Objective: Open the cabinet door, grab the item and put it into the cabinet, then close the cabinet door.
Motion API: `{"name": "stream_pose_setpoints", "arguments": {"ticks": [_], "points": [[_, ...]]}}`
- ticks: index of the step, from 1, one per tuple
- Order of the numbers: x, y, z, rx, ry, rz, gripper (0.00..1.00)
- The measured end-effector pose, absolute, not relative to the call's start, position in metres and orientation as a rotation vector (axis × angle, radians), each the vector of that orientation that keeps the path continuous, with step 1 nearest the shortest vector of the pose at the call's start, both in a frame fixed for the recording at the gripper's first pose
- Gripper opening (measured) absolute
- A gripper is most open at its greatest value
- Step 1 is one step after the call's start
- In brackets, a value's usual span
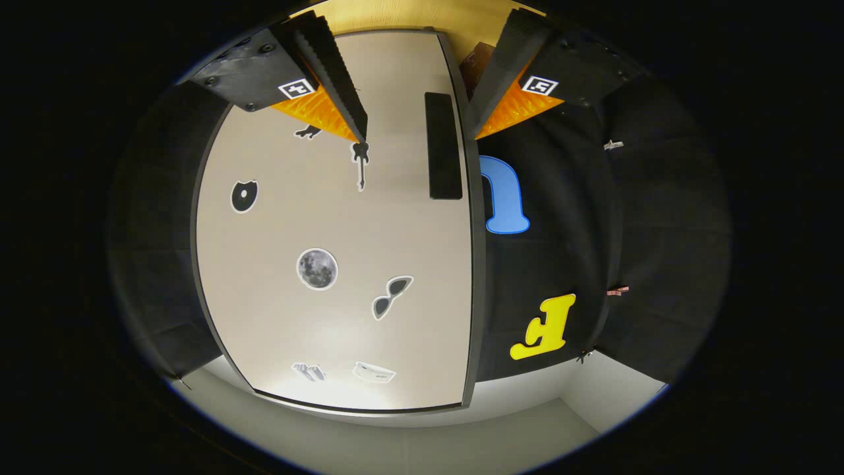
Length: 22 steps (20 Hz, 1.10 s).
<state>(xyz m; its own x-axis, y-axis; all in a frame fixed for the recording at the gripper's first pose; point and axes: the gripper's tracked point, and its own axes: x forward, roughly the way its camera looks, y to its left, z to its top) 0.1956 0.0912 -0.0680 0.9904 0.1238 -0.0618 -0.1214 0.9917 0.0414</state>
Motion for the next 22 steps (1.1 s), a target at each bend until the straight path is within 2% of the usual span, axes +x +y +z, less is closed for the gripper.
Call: {"name": "stream_pose_setpoints", "arguments": {"ticks": [4, 8, 10, 12, 14, 17, 18, 19, 20, 21, 22], "points": [[0.218, 0.102, -0.079, 0.032, 0.075, 0.117, 0.97], [0.234, 0.11, -0.084, 0.036, 0.064, 0.112, 0.89], [0.239, 0.114, -0.086, 0.026, 0.066, 0.11, 0.76], [0.244, 0.116, -0.089, 0.008, 0.067, 0.101, 0.71], [0.247, 0.117, -0.094, -0.009, 0.077, 0.089, 0.46], [0.23, 0.118, -0.088, -0.014, 0.08, 0.081, 0.45], [0.251, 0.117, -0.098, -0.012, 0.088, 0.077, 0.36], [0.249, 0.116, -0.096, -0.005, 0.085, 0.078, 0.35], [0.249, 0.116, -0.097, 0.0, 0.094, 0.076, 0.28], [0.247, 0.116, -0.096, -0.003, 0.096, 0.079, 0.28], [0.246, 0.115, -0.098, -0.014, 0.107, 0.077, 0.19]]}}
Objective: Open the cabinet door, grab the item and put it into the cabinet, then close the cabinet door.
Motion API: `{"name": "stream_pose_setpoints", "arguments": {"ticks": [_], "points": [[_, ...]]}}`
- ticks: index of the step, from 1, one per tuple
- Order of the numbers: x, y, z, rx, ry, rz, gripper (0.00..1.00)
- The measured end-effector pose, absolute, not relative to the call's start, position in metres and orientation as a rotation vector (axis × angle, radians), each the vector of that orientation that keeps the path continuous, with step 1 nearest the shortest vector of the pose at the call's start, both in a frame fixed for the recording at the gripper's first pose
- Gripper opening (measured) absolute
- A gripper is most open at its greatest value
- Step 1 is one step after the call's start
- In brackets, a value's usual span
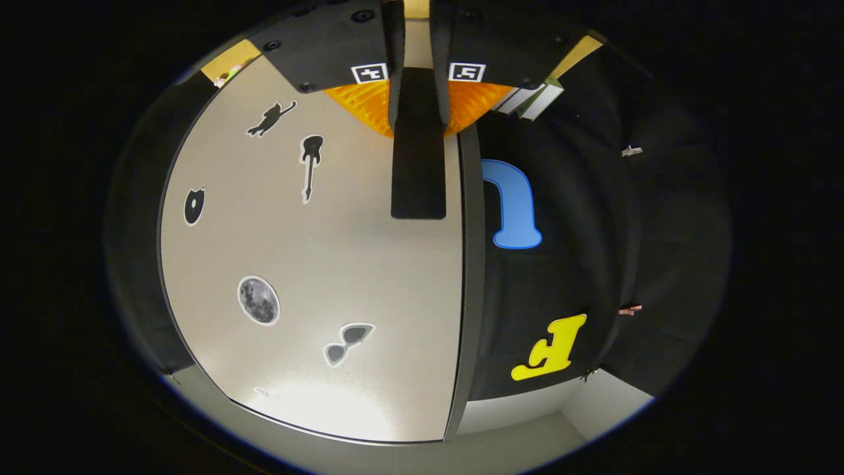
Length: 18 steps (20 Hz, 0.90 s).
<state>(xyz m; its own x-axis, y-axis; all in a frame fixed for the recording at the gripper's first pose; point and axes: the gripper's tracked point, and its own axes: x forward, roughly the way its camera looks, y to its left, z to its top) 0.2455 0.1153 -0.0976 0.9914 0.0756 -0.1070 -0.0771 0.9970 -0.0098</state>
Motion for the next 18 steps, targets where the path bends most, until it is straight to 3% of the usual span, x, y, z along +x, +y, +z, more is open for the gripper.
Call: {"name": "stream_pose_setpoints", "arguments": {"ticks": [1, 18], "points": [[0.255, 0.116, -0.101, -0.026, 0.112, 0.081, 0.11], [0.177, 0.098, -0.09, 0.012, 0.112, 0.119, 0.11]]}}
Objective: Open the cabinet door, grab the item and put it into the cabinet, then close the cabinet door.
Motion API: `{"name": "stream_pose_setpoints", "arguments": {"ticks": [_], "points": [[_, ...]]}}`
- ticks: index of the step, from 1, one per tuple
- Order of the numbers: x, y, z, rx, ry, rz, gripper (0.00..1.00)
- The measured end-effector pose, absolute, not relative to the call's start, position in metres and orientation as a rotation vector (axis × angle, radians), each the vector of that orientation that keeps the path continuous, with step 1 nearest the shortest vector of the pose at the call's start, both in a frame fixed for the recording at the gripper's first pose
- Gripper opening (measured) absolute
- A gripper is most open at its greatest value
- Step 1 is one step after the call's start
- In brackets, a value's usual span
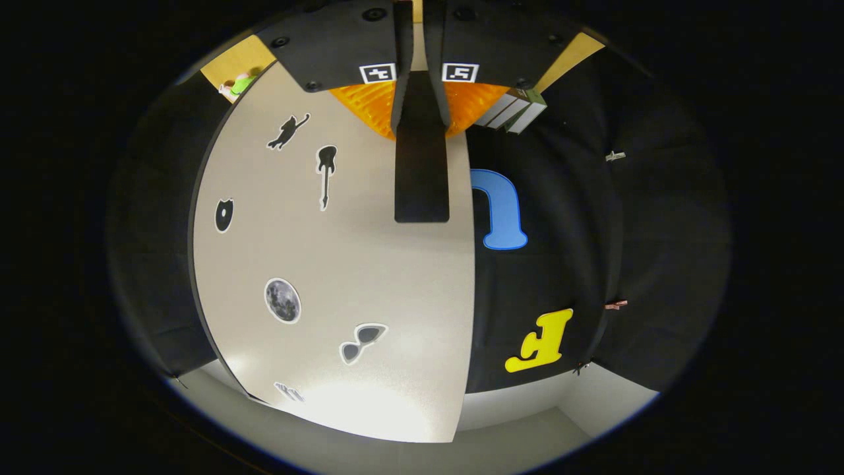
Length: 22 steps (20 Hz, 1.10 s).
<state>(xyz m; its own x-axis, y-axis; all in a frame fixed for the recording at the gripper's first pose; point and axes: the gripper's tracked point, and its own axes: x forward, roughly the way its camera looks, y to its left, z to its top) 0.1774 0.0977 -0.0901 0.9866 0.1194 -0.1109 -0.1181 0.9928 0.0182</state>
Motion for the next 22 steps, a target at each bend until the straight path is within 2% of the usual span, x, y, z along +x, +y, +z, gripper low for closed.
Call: {"name": "stream_pose_setpoints", "arguments": {"ticks": [22], "points": [[0.011, -0.022, -0.071, 0.037, 0.129, 0.299, 0.1]]}}
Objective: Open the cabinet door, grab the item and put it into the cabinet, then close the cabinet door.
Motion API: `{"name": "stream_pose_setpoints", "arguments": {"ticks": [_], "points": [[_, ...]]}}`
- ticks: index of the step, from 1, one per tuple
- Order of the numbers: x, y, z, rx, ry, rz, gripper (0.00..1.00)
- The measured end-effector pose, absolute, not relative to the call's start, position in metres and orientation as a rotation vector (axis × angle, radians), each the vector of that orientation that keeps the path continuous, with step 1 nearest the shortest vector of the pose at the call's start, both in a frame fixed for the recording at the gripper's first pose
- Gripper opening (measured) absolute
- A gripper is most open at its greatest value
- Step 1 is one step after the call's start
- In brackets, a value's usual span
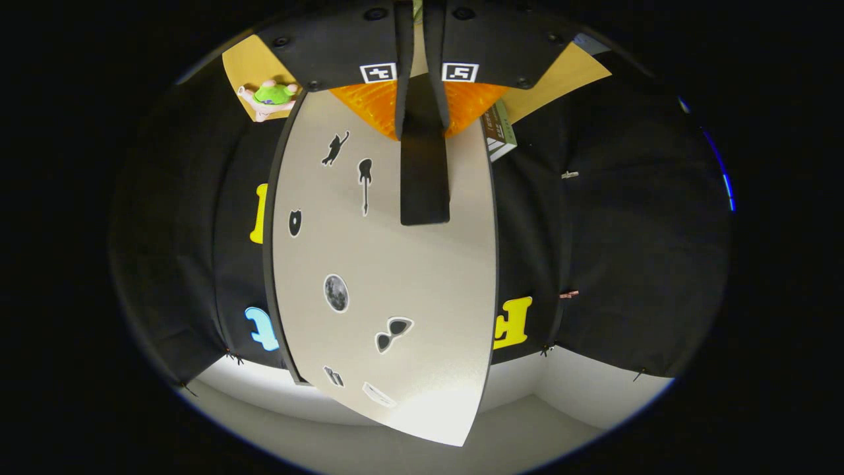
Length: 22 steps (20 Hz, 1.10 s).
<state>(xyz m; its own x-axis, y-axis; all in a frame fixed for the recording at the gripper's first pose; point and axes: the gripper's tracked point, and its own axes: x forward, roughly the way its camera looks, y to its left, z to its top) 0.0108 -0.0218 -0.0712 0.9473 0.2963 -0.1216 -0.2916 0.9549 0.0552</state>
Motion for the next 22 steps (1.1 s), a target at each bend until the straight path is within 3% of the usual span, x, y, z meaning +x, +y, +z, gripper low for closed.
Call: {"name": "stream_pose_setpoints", "arguments": {"ticks": [16, 22], "points": [[0.001, -0.086, -0.067, -0.004, 0.117, 0.198, 0.09], [0.0, -0.111, -0.065, 0.011, 0.113, 0.1, 0.08]]}}
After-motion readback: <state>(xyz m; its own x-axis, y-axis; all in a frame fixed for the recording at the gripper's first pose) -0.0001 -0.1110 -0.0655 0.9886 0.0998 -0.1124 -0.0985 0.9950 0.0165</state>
